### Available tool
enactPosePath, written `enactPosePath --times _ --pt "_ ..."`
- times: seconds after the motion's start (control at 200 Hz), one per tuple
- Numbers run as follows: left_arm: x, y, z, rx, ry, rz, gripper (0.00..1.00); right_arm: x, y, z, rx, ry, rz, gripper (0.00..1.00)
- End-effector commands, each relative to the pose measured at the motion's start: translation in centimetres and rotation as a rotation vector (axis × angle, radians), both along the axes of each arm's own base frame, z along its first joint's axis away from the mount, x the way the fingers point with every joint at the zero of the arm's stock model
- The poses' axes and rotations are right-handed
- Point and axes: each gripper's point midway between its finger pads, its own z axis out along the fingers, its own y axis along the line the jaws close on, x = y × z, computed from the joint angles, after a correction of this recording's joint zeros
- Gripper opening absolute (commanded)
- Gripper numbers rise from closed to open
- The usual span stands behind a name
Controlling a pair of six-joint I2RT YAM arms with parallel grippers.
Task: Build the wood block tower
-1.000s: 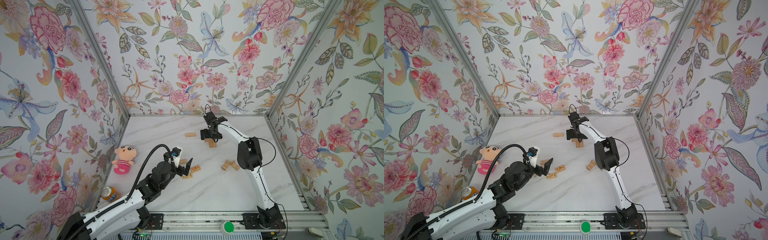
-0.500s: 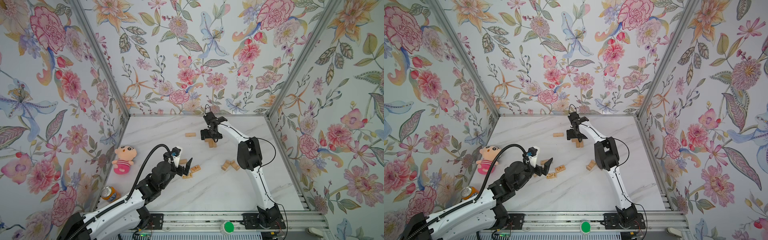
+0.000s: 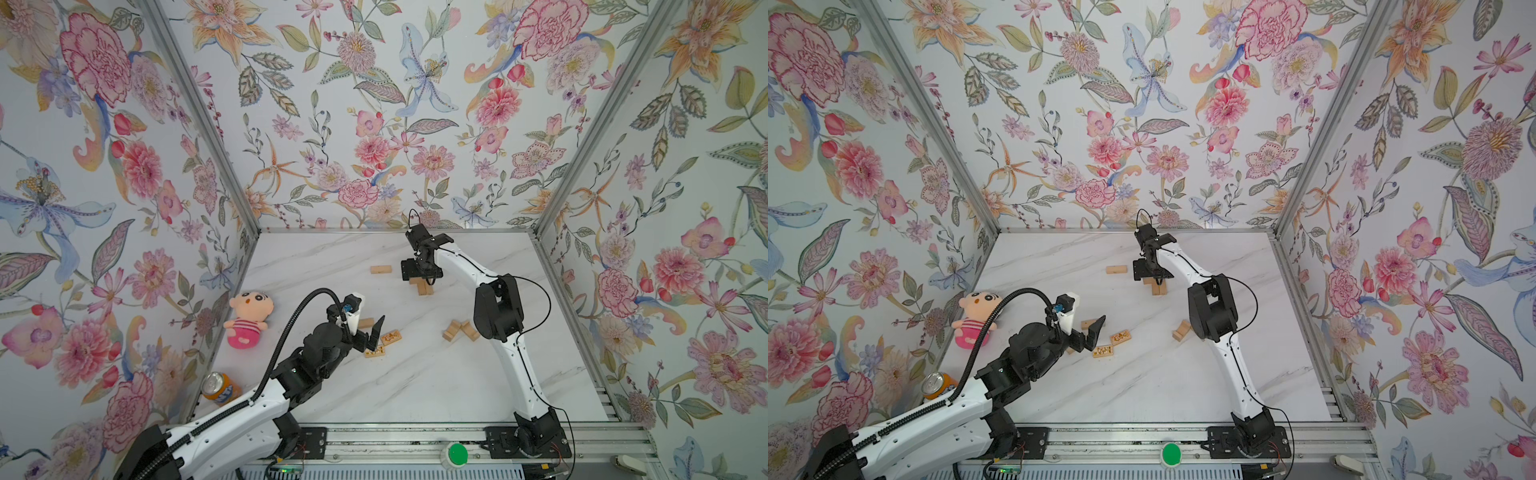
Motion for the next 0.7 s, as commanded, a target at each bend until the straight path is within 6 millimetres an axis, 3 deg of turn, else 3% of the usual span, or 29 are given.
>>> enactPosePath --times 0.0,0.691 --pt "0.09 0.3 0.32 -0.015 -0.014 0.005 0.99 -0.54 0.06 -1.35 -0.03 0.033 0.015 0.93" --pt "0.13 0.25 0.36 -0.02 -0.011 0.006 0.99 -0.68 -0.39 -1.67 -0.048 0.04 0.011 0.92"
